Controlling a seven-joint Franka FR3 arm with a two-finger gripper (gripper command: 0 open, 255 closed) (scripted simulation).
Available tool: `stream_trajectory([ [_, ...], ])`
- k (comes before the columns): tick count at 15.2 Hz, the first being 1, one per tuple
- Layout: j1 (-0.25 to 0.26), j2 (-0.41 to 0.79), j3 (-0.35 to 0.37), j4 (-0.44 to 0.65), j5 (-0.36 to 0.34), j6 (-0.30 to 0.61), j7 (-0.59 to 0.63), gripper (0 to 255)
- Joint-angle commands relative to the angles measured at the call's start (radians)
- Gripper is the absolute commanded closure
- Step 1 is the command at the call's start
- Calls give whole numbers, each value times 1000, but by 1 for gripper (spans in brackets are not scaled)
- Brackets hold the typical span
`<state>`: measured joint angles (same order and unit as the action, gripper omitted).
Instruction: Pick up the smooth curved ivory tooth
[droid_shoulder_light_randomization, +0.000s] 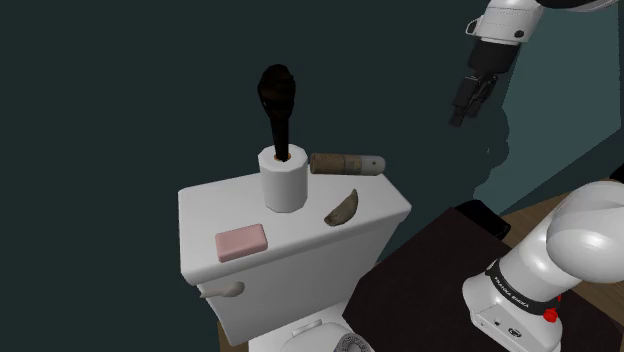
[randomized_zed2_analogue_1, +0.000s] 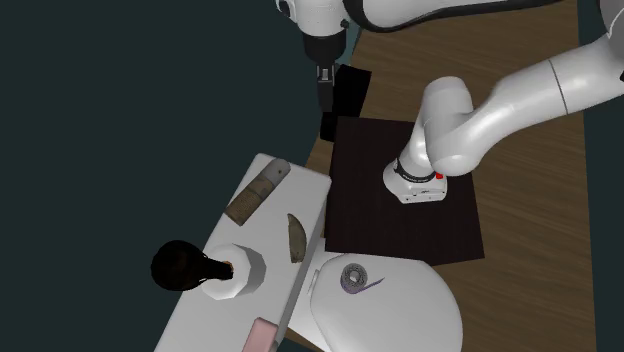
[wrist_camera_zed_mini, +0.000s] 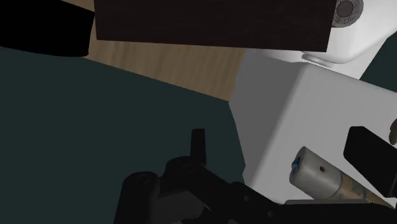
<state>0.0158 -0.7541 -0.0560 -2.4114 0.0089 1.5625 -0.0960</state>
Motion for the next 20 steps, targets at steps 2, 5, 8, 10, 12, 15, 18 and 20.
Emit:
stream_trajectory([
  [2,-7,-24,29,-26,19,5,65,0],
  [5,-25,-83,125,-92,87,23,260,0],
  [8,-38,-117,229,-137,165,47,457,0],
  [10,-45,-124,302,-155,218,69,590,0],
  [12,-55,-118,377,-162,271,96,721,0],
  [15,-79,-83,494,-155,344,144,917,0],
  [18,-117,-22,613,-126,402,200,1112,0],
  [20,-154,30,695,-96,429,241,1241,0],
])
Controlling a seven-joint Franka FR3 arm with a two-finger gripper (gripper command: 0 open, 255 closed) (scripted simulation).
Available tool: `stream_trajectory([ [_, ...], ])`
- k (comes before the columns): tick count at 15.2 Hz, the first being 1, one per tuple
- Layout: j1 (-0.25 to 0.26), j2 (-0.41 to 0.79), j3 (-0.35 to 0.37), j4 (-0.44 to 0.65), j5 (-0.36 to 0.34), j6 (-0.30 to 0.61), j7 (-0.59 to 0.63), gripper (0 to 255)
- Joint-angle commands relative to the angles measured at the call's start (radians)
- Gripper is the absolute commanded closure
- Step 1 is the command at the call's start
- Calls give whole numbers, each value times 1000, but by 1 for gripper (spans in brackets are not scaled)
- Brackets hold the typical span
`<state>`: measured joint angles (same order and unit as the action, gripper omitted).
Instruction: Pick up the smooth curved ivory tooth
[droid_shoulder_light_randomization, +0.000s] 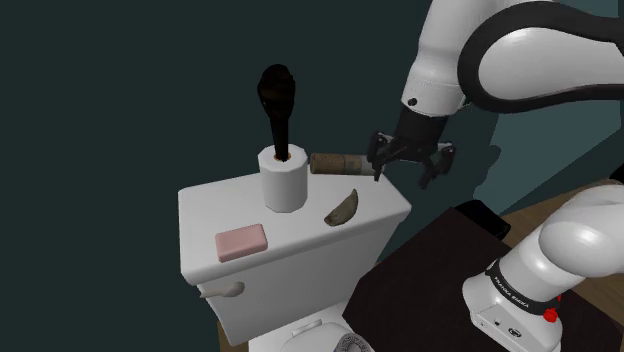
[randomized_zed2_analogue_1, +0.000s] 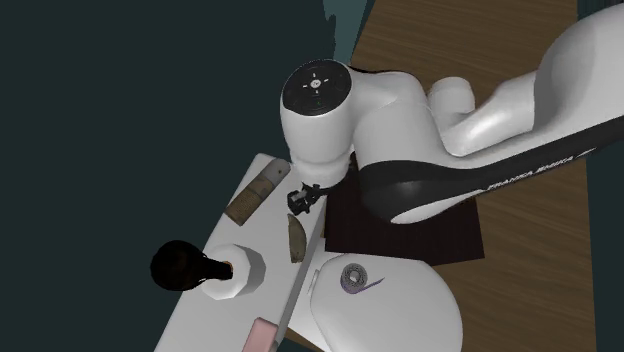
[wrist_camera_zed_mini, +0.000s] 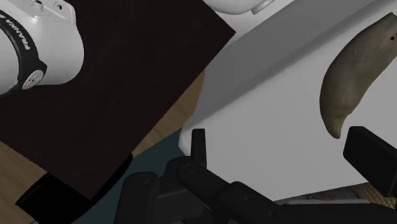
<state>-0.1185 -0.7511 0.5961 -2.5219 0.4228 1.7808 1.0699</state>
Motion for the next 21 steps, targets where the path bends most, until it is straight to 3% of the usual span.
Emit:
stream_trajectory([
  [1,-42,57,84,32,25,44,140,0],
  [7,-236,272,356,169,6,173,539,0],
  [17,-262,327,423,107,5,289,551,0],
  [18,-263,327,423,108,5,289,551,255],
  [21,-262,326,422,107,5,289,550,255],
])
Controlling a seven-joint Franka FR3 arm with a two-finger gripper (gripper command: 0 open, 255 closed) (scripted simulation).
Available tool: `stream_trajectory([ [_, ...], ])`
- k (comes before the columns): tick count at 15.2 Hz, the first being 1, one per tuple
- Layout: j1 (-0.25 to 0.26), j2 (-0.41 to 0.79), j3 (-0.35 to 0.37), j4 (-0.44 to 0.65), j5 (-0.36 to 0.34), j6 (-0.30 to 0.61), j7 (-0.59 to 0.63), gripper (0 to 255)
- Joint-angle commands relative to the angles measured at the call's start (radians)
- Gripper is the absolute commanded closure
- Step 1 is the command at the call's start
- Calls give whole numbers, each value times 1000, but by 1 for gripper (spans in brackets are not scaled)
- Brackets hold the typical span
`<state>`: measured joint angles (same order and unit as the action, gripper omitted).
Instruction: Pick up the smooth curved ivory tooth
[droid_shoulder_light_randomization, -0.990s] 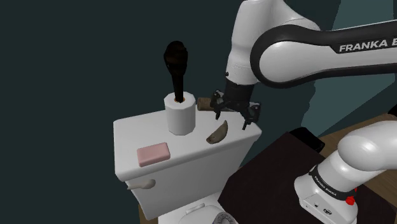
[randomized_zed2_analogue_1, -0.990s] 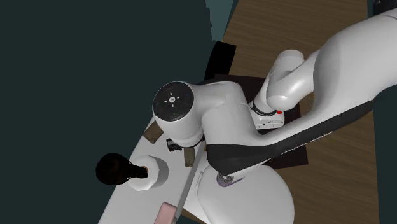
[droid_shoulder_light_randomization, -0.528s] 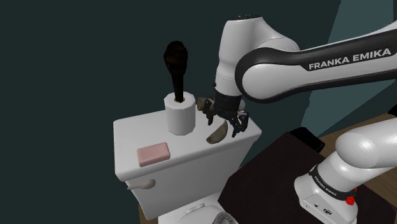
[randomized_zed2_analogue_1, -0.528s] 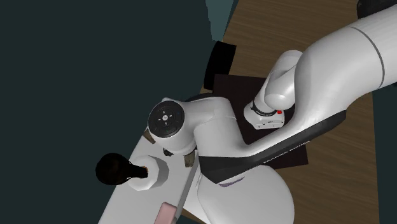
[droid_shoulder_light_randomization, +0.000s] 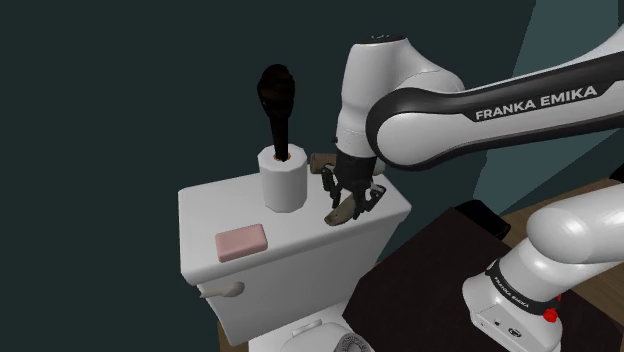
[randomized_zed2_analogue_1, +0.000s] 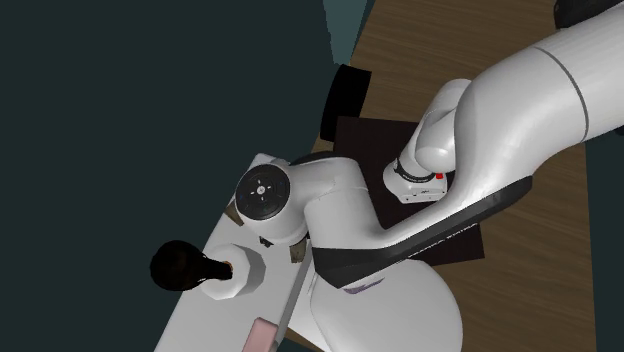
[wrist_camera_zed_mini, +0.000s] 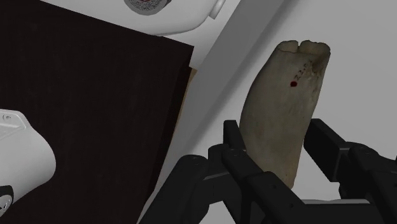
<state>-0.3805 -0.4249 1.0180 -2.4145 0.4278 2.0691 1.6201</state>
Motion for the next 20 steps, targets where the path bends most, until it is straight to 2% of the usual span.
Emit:
stream_trajectory([
  [1,0,0,0,0,0,0,0,255],
  [6,0,1,1,0,0,1,0,255],
  [20,37,-85,-111,122,-7,-209,-15,255],
])
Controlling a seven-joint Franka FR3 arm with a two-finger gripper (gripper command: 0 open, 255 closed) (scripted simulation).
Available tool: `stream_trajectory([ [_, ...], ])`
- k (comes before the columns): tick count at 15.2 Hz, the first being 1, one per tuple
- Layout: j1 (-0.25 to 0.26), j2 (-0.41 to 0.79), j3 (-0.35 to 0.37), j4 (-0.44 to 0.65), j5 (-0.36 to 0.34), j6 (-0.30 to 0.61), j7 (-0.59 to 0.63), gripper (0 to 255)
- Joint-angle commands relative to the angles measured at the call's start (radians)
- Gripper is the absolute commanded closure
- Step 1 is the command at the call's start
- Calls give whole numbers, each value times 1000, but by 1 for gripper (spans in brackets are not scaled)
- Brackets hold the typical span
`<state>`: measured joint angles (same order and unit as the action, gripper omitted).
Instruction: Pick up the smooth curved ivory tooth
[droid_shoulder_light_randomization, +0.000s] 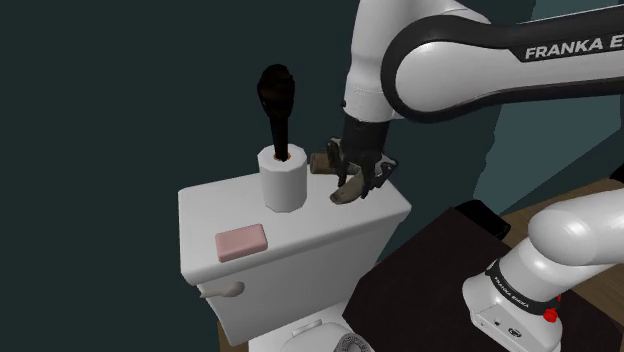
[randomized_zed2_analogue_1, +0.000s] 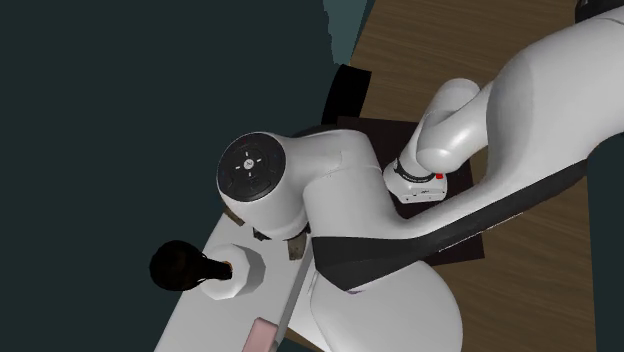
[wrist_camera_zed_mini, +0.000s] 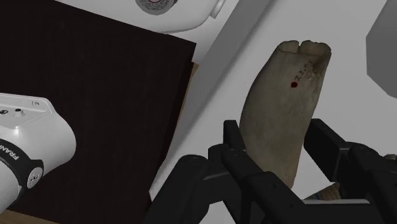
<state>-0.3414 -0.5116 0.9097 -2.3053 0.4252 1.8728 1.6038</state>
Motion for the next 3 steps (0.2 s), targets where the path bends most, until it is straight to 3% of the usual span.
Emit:
stream_trajectory([
  [1,-1,-2,-9,23,-6,-27,2,255],
  [3,-1,-3,-10,25,-6,-29,2,255],
])
